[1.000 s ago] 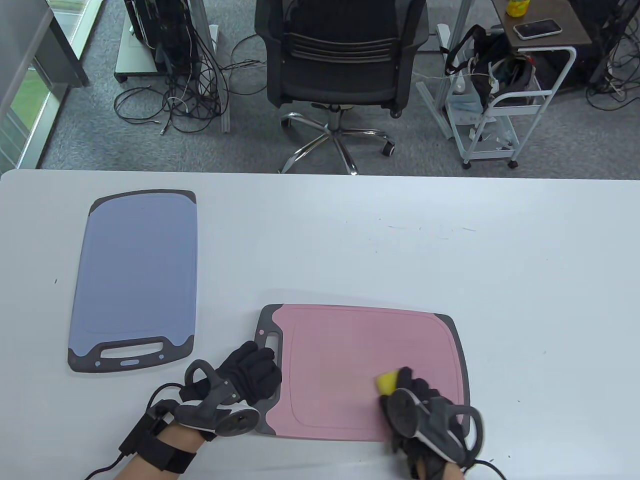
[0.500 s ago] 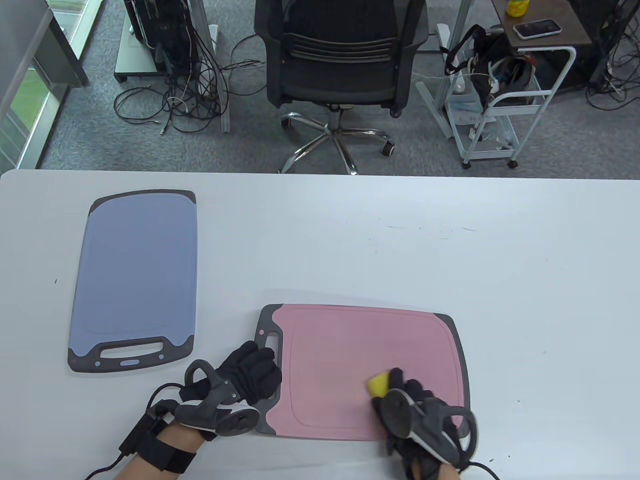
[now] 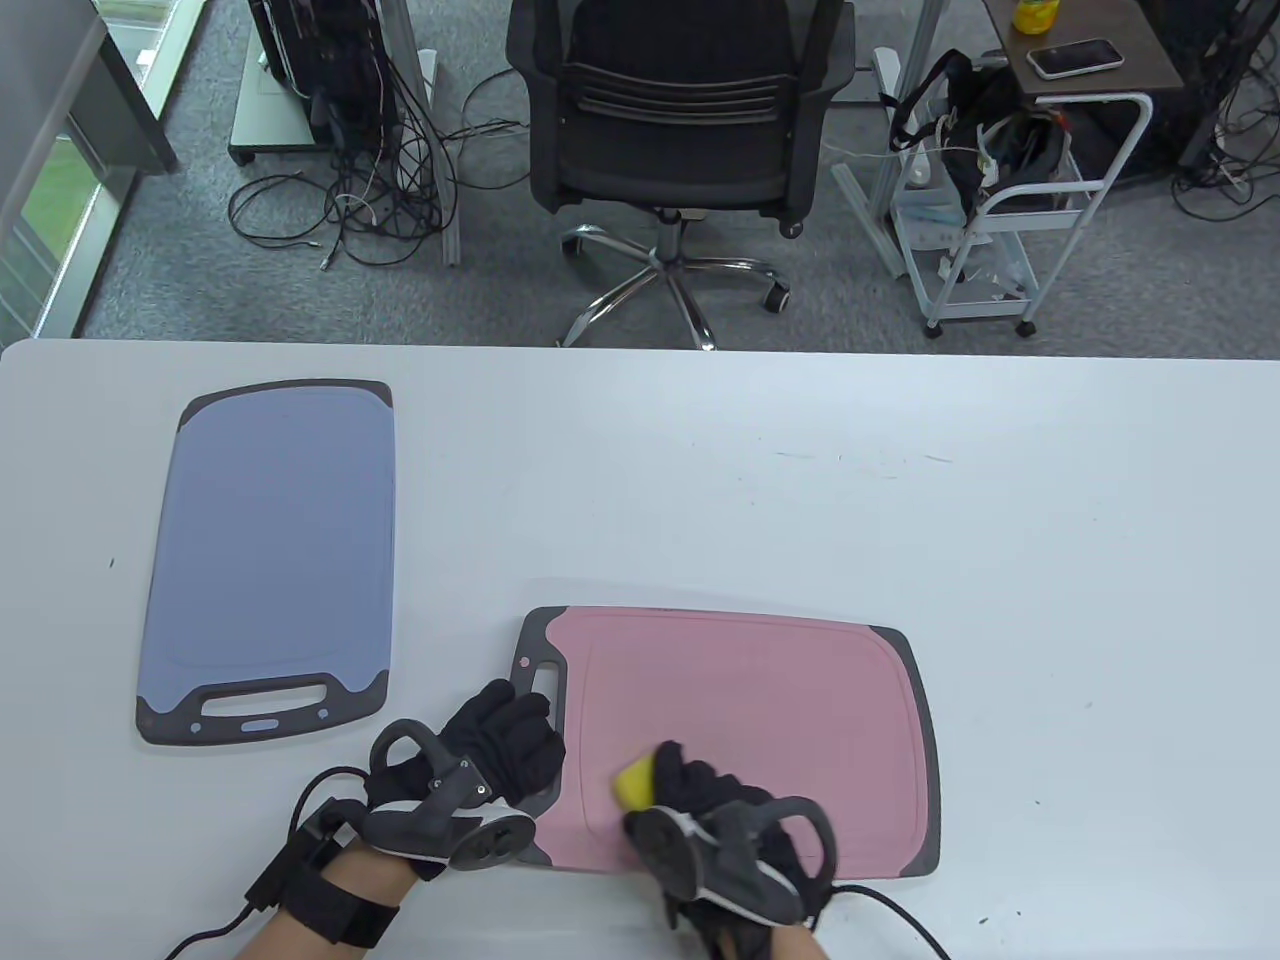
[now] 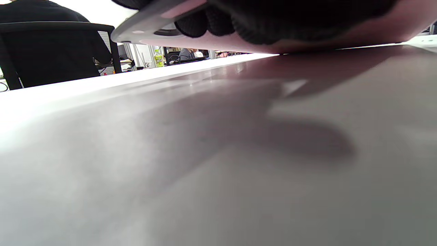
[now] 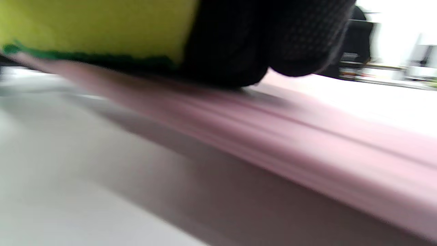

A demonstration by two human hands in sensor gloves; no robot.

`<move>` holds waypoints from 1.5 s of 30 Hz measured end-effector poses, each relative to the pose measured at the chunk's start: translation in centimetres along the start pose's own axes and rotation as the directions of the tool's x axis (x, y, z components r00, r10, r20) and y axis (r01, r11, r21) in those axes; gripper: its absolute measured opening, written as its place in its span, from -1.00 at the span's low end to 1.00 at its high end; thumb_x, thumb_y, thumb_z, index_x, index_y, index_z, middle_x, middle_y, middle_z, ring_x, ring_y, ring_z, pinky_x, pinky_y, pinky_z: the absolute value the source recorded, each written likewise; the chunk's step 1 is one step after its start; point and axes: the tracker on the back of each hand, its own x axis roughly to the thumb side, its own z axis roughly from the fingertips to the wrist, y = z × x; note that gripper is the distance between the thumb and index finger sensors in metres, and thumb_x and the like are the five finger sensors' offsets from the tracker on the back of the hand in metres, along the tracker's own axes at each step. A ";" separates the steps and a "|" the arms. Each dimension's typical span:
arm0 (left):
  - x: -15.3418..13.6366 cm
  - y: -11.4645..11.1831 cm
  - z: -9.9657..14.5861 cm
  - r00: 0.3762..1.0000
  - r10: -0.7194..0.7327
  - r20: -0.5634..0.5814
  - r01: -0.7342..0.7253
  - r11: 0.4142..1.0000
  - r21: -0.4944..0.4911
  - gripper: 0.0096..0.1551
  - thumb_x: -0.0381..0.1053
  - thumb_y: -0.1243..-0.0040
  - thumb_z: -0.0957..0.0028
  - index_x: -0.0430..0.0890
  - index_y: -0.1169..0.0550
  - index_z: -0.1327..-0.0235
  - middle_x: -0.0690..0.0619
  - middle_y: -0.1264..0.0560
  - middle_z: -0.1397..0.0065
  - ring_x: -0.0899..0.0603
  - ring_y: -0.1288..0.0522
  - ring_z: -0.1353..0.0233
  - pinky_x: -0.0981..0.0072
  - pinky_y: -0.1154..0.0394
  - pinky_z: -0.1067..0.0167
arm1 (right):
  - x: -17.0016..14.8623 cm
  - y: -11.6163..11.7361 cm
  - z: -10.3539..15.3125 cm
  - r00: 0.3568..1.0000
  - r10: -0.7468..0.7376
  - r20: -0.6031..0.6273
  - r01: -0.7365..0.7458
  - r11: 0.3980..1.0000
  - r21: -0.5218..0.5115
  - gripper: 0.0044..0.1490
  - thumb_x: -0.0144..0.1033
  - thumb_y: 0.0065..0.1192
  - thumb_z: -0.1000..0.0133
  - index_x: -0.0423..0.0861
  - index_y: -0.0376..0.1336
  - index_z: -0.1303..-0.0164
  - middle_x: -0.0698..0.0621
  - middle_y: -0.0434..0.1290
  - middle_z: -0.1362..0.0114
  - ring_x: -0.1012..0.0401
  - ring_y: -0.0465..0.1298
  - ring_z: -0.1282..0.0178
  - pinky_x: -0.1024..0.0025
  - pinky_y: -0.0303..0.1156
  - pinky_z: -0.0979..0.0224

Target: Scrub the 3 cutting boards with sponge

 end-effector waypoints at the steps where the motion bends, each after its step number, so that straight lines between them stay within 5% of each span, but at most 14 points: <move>1: -0.2 0.0 0.0 1.000 0.002 -0.009 -0.002 1.000 0.007 -0.55 0.02 -0.18 -0.36 0.06 -0.20 -0.33 0.10 -0.28 -0.47 -0.13 -0.22 -0.67 -0.26 -0.16 -0.56 | 2.0 -0.4 -0.6 0.999 0.008 0.047 -0.007 1.000 -0.009 0.00 0.32 0.04 -0.10 -0.18 0.16 -0.54 -0.04 0.48 -0.10 0.25 0.57 0.14 0.25 0.56 -0.05; 6: -1.0 0.0 0.3 0.999 0.016 -0.045 -0.015 1.000 0.017 -0.56 0.01 -0.19 -0.35 0.07 -0.21 -0.32 0.11 -0.29 -0.47 -0.12 -0.23 -0.68 -0.26 -0.16 -0.56 | 0.7 0.0 -0.7 1.000 -0.009 -0.005 0.008 0.999 -0.047 0.00 0.33 0.04 -0.09 -0.16 0.18 -0.54 -0.02 0.48 -0.09 0.26 0.56 0.16 0.24 0.56 -0.03; 11: -1.3 -0.1 0.1 0.998 0.018 -0.068 -0.017 1.000 0.008 -0.55 0.02 -0.19 -0.35 0.08 -0.20 -0.32 0.12 -0.28 -0.47 -0.11 -0.22 -0.68 -0.25 -0.15 -0.56 | -9.4 1.7 3.7 0.961 0.012 -0.276 -0.002 0.999 0.038 0.00 0.32 0.03 -0.09 -0.16 0.16 -0.56 -0.03 0.47 -0.12 0.21 0.57 0.12 0.19 0.54 -0.07; 15: -1.7 -0.1 0.1 0.996 0.018 -0.088 -0.017 1.000 0.007 -0.55 0.02 -0.18 -0.36 0.09 -0.20 -0.32 0.13 -0.28 -0.48 -0.10 -0.20 -0.69 -0.24 -0.14 -0.57 | -19.6 3.5 9.7 0.829 0.013 -0.560 0.045 0.995 0.088 0.00 0.29 0.03 -0.09 -0.17 0.14 -0.57 -0.05 0.46 -0.15 0.17 0.57 0.08 0.15 0.53 -0.09; 20: -2.2 -0.2 -0.5 0.992 -0.047 -0.116 0.046 0.999 -0.014 -0.55 0.03 -0.16 -0.34 0.11 -0.19 -0.31 0.16 -0.28 -0.49 -0.08 -0.22 -0.70 -0.24 -0.16 -0.58 | -26.0 4.2 13.6 0.711 -0.101 -0.696 0.141 0.990 0.000 -0.02 0.23 0.19 -0.06 -0.19 0.19 -0.54 -0.10 0.49 -0.17 0.09 0.58 0.07 0.09 0.52 -0.09; 26: -4.2 -0.2 -2.5 0.967 -0.198 -0.158 0.199 0.980 -0.011 -0.52 0.03 -0.20 -0.24 0.15 -0.20 -0.27 0.23 -0.32 -0.46 -0.01 -0.29 -0.69 -0.21 -0.24 -0.57 | -28.8 3.7 13.9 0.712 -0.089 -0.696 0.096 0.995 -0.029 -0.02 0.25 0.17 -0.06 -0.16 0.18 -0.55 -0.07 0.49 -0.19 0.11 0.58 0.05 0.11 0.52 -0.11; 35: -11.5 0.1 -10.9 0.917 -0.304 -0.258 0.278 0.951 -0.132 -0.45 0.03 -0.26 -0.19 0.17 -0.18 -0.26 0.27 -0.32 -0.47 0.01 -0.28 -0.70 -0.16 -0.25 -0.57 | -29.4 3.5 14.3 0.727 -0.280 -0.627 0.196 0.960 -0.201 -0.02 0.25 0.18 -0.06 -0.16 0.17 -0.56 -0.07 0.48 -0.21 0.10 0.57 0.02 0.10 0.51 -0.13; 42: -16.7 -2.0 -15.2 0.826 -0.443 -0.348 0.300 0.869 -0.394 -0.11 0.10 -0.44 -0.03 0.17 -0.10 -0.43 0.22 -0.23 -0.64 -0.09 -0.22 -0.76 -0.14 -0.22 -0.59 | -29.8 3.2 14.6 0.719 -0.326 -0.614 0.213 0.944 -0.252 -0.02 0.25 0.17 -0.06 -0.15 0.17 -0.56 -0.07 0.48 -0.21 0.11 0.58 0.02 0.10 0.51 -0.13; 45: -17.8 -2.7 -15.6 0.790 -0.475 -0.388 0.254 0.829 -0.498 -0.01 0.02 -0.36 -0.08 0.14 0.01 -0.58 0.15 -0.11 -0.76 -0.20 -0.16 -0.76 -0.22 -0.20 -0.58 | -29.8 3.2 14.7 0.718 -0.332 -0.611 0.213 0.942 -0.260 -0.02 0.25 0.17 -0.06 -0.16 0.17 -0.56 -0.07 0.48 -0.21 0.11 0.58 0.02 0.10 0.51 -0.13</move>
